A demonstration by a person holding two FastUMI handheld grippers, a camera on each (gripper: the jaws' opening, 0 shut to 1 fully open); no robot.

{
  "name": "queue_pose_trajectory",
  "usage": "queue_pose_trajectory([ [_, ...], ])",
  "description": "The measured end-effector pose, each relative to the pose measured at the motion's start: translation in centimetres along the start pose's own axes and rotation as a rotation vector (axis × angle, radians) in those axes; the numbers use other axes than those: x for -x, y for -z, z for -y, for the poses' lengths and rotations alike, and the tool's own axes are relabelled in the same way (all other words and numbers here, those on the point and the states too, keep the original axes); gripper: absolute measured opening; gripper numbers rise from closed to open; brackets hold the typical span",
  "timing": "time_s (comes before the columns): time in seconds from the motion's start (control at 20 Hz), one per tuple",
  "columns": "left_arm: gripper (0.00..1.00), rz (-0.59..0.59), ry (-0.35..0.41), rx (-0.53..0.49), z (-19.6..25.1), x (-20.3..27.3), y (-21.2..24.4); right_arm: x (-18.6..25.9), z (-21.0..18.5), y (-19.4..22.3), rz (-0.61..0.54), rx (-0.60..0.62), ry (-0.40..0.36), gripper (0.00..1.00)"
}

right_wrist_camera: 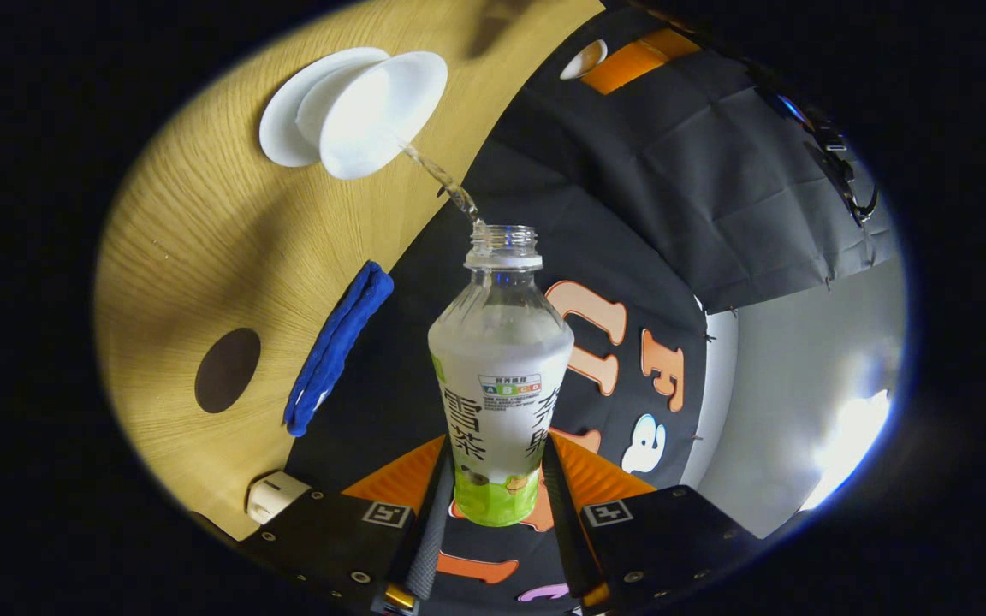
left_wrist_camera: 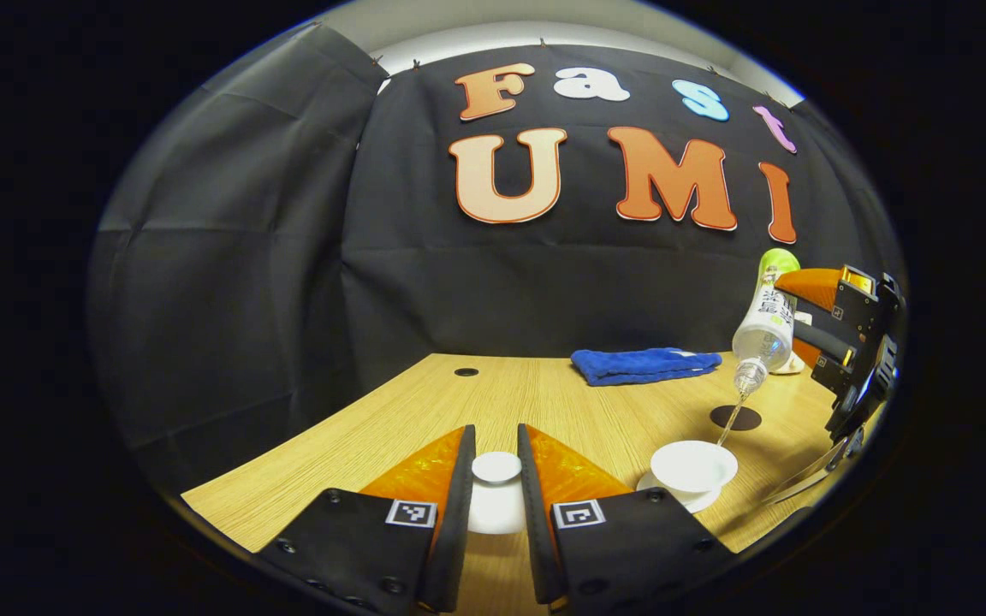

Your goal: Open the teacup lid with one hand, grasp the water bottle and pour water into the teacup with the other hand; after pouring, place the water bottle on the coaster and then close the teacup lid.

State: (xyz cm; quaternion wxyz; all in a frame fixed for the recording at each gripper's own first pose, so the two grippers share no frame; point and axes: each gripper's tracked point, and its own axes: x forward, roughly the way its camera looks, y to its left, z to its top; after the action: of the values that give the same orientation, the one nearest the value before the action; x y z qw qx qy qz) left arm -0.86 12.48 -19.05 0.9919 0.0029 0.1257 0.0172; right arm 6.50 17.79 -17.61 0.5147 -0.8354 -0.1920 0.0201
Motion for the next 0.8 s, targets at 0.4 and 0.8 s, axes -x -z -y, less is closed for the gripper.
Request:
queue_pose_trajectory([
  [0.4,0.36,0.008,0.003,-0.001,-0.3,0.8,-0.6,-0.4,0.1,0.0,0.035,0.076,0.062,0.58],
  [0.8,0.35,0.011,-0.005,-0.011,-0.6,1.1,-0.8,1.0,0.1,-1.6,0.098,0.132,0.094,0.58],
])
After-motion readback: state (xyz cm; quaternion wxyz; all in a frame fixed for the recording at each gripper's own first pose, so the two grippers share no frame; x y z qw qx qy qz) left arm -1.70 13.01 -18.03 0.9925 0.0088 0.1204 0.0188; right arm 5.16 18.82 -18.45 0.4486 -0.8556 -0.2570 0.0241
